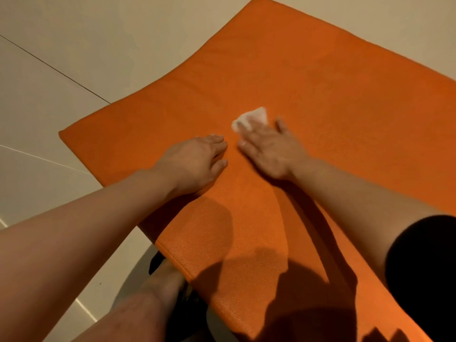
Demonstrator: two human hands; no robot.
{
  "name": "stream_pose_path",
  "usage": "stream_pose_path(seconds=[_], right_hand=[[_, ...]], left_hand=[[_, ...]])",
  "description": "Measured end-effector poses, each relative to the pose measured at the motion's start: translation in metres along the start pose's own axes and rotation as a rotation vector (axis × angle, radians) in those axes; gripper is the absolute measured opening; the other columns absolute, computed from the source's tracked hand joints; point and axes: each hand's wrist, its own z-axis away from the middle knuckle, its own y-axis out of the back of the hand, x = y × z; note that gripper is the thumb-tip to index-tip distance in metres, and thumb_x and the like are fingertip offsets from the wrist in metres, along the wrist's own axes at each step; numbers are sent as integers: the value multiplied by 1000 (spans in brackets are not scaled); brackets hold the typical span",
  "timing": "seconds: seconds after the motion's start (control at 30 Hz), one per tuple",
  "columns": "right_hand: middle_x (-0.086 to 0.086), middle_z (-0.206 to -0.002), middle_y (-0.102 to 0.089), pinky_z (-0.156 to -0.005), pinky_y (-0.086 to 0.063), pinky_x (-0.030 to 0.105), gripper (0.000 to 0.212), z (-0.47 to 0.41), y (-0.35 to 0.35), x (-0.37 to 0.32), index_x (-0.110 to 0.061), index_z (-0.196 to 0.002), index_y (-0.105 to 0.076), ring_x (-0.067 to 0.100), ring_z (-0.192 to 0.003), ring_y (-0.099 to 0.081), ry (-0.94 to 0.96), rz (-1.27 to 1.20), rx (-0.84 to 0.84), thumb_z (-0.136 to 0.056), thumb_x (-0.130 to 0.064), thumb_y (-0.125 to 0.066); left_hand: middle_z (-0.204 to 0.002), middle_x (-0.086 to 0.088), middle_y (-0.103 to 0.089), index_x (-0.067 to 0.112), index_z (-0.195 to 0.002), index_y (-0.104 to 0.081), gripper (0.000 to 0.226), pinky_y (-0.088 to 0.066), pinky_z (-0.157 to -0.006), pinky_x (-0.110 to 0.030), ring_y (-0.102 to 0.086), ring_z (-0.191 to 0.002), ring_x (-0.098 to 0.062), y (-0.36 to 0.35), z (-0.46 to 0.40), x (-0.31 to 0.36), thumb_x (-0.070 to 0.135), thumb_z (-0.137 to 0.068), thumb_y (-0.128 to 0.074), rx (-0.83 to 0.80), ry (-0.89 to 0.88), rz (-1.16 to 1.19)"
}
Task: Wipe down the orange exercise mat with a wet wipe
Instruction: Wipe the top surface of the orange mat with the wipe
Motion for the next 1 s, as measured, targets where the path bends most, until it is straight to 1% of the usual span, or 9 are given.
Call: stream_pose_path(seconds=[0.1, 0.13, 0.3, 0.47, 0.5, 0.6, 0.67, 0.83, 1.0], right_hand=[[2, -163, 1, -117, 13, 50, 57, -9, 12, 34, -23, -156, -8, 14, -150, 5, -298, 24, 41, -104, -45, -12], [3, -163, 2, -117, 12, 51, 57, -12, 13, 29, -22, -156, -8, 16, -150, 6, -323, -14, 35, -104, -45, -11], [-1, -163, 0, -118, 12, 47, 53, -11, 6, -16, -28, -156, -10, 10, -149, 4, 1, -64, -58, -105, -42, -13], [4, -163, -2, -117, 10, 53, 56, -21, 12, 19, -22, -156, -11, 17, -150, 2, -316, 29, 34, -104, -44, -12], [5, -163, -2, -117, 10, 51, 57, -18, 9, 3, -21, -156, -10, 18, -150, 2, -279, -1, 26, -104, -44, -13], [1, -163, -1, -120, 11, 40, 55, 13, -8, -49, -24, -156, -8, 12, -149, 4, 52, -156, -3, -105, -42, -17], [-4, -163, 0, -119, 12, 37, 54, 31, -8, -46, -28, -156, -7, 6, -148, 5, 170, -187, -8, -105, -42, -17], [2, -163, -2, -119, 11, 42, 54, 25, 0, -4, -25, -156, -12, 11, -149, 2, -173, -83, 5, -105, -42, -15], [-1, -162, -7, -118, 11, 31, 56, 65, -15, -78, -23, -155, -15, 6, -148, 3, 242, -300, 40, -104, -45, -20]], left_hand=[[-160, 2, -18, 18, -152, -26, 55, -15, -120, -30, -14, -147, -11, -4, 6, -3, 40, -103, -35, 33, 10, 8], [-160, 2, -18, 18, -152, -26, 54, -15, -120, -30, -15, -147, -11, -3, 7, -2, 39, -103, -35, 46, 13, 12], [-159, 3, -22, 20, -150, -32, 52, -21, -116, -30, -19, -146, -11, -3, 15, -2, 41, -102, -36, 62, 41, 22], [-160, 2, -19, 19, -151, -27, 56, -17, -119, -29, -16, -146, -10, -6, 27, -10, 43, -101, -35, 76, 35, 51], [-160, 3, -20, 19, -151, -28, 56, -17, -118, -29, -16, -146, -10, -6, 28, -10, 43, -101, -35, 74, 39, 54], [-158, 3, -24, 20, -150, -31, 54, -19, -115, -27, -19, -146, -9, -5, 36, -11, 41, -101, -36, 88, 57, 60], [-158, 1, -24, 19, -150, -31, 53, -13, -116, -24, -18, -146, -10, -8, 46, -14, 39, -102, -36, 107, 58, 98], [-159, -1, -22, 16, -151, -29, 52, -5, -117, -25, -15, -147, -12, -19, 67, -17, 36, -102, -35, 177, 92, 145], [-158, -1, -23, 18, -151, -28, 53, -5, -117, -26, -15, -147, -12, -18, 72, -14, 35, -102, -37, 179, 93, 146]])
